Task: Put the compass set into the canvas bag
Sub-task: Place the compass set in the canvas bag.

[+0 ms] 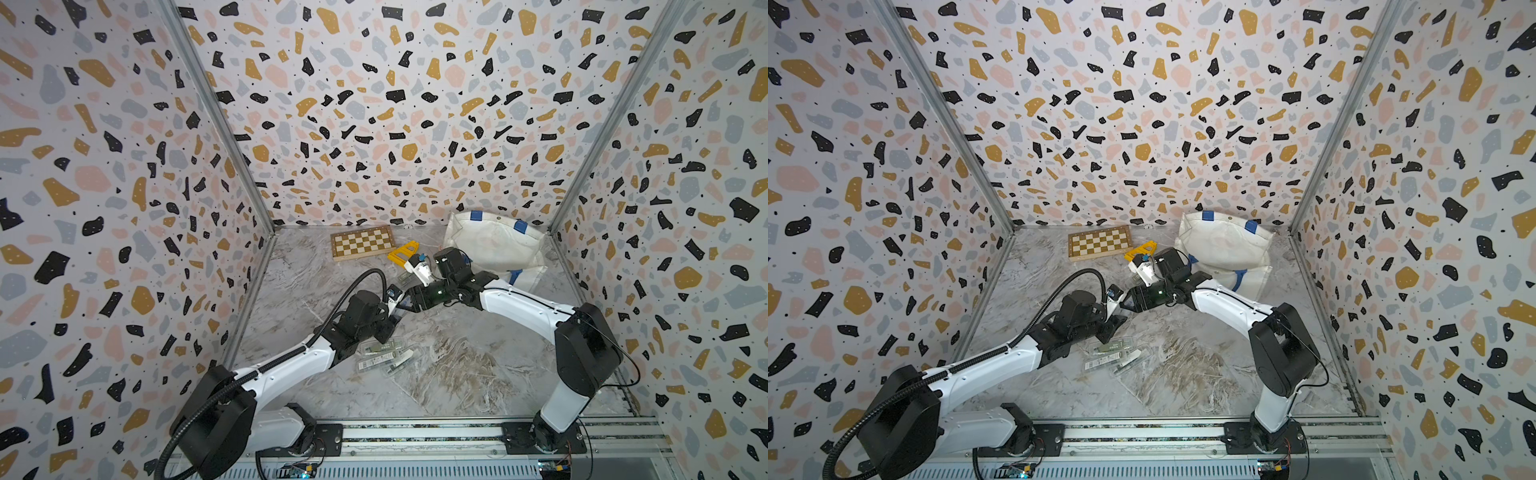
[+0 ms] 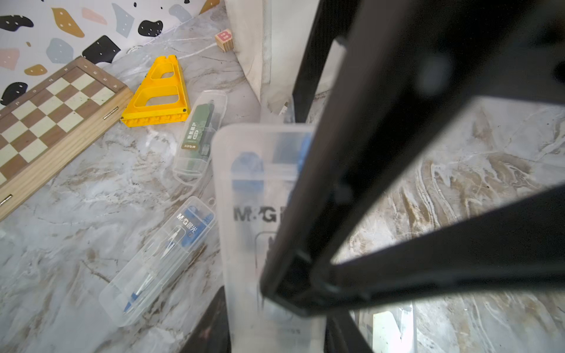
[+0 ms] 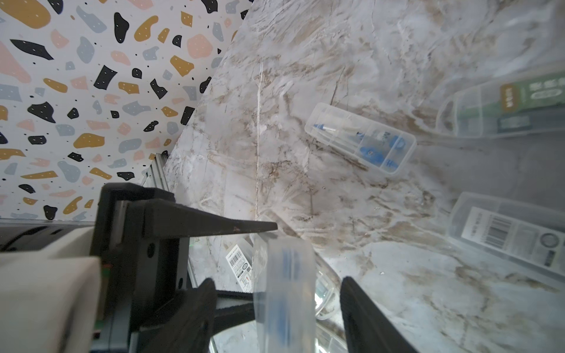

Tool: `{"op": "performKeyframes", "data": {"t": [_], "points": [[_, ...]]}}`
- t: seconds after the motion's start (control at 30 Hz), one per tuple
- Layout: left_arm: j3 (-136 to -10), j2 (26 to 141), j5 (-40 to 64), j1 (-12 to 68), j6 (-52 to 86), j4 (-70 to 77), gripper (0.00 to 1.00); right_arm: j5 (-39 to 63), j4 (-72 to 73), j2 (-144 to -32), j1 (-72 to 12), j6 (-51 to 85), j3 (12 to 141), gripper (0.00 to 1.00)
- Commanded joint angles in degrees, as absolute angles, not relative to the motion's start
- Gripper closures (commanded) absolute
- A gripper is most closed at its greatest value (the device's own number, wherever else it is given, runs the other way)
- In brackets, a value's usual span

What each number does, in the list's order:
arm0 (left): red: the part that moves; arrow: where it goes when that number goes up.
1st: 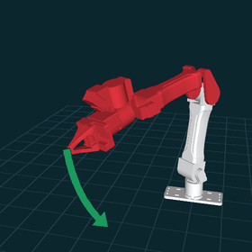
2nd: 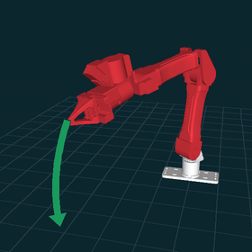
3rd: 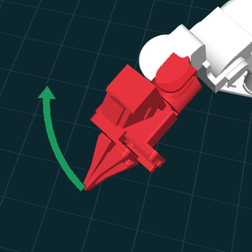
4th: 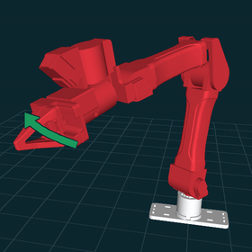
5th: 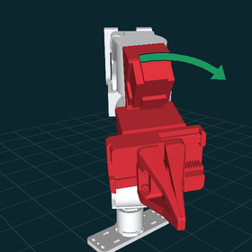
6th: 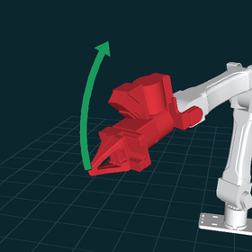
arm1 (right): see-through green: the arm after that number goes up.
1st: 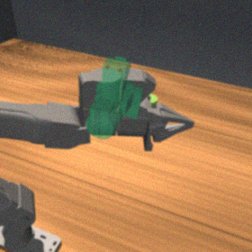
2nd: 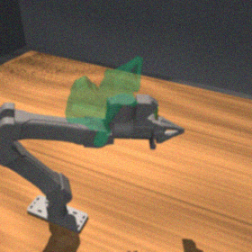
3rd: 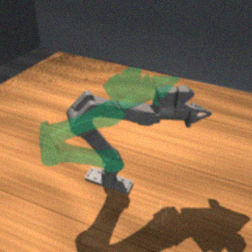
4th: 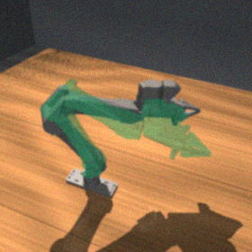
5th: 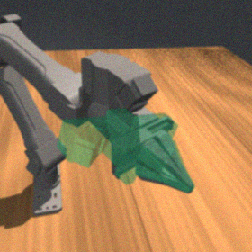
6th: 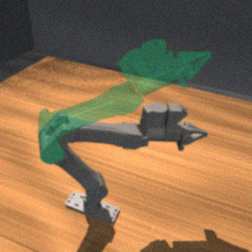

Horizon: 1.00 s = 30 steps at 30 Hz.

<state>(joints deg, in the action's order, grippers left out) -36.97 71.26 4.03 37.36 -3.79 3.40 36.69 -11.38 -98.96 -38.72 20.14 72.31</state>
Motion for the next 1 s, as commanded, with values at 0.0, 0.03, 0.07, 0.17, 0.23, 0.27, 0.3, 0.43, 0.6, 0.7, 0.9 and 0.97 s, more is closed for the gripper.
{"op": "performKeyframes", "data": {"t": [0.0, 0.03, 0.07, 0.17, 0.23, 0.27, 0.3, 0.43, 0.6, 0.7, 0.9, 0.97], "points": [[-36.08, 69.77, 5.25, 37.71, -4.23, 8.09, 0.83, 38.20, -9.16, -97.52, -38.94, 20.94, 72.24, 0.40], [-36.27, 69.83, 5.32, 37.71, -4.30, 7.88, 0.83, 38.38, -9.17, -97.73, -38.94, 21.00, 72.39, 0.44], [-36.47, 69.87, 5.08, 37.71, -4.23, 7.59, 0.82, 38.45, -9.23, -97.98, -38.85, 20.92, 72.53, 0.47], [-36.48, 69.78, 4.33, 37.79, -4.29, 7.34, 0.82, 39.07, -9.21, -98.45, -38.60, 20.76, 72.94, 0.55], [-36.39, 69.74, 3.72, 37.79, -4.25, 7.14, 0.79, 38.36, -9.21, -98.37, -38.50, 20.51, 72.90, 0.62], [-36.54, 69.78, 3.62, 37.79, -4.34, 6.83, 0.77, 37.74, -9.17, -98.22, -38.50, 20.48, 72.70, 0.66], [-36.76, 69.94, 3.56, 37.79, -4.39, 6.40, 0.75, 37.49, -9.08, -98.11, -38.53, 20.53, 72.52, 0.68], [-37.61, 70.20, 2.07, 37.79, -3.54, 5.79, 0.54, 35.60, -8.55, -96.87, -38.50, 20.52, 71.73, 0.77], [-37.07, 70.67, 1.30, 37.79, -2.30, 7.98, 0.40, 32.18, -10.36, -95.09, -38.50, 19.31, 72.52, 0.88], [-35.36, 69.56, 1.85, 37.79, -1.16, 10.30, 0.27, 29.08, -11.80, -93.80, -38.50, 18.51, 73.55, 0.97], [-32.47, 66.20, 1.63, 37.79, 1.01, 11.72, 0.18, 23.93, -12.79, -91.10, -37.49, 18.22, 75.09, 1.00], [-31.05, 64.96, 2.68, 37.79, 1.95, 13.30, 0.18, 22.14, -13.45, -89.87, -36.86, 18.20, 75.99, 1.00]]}}
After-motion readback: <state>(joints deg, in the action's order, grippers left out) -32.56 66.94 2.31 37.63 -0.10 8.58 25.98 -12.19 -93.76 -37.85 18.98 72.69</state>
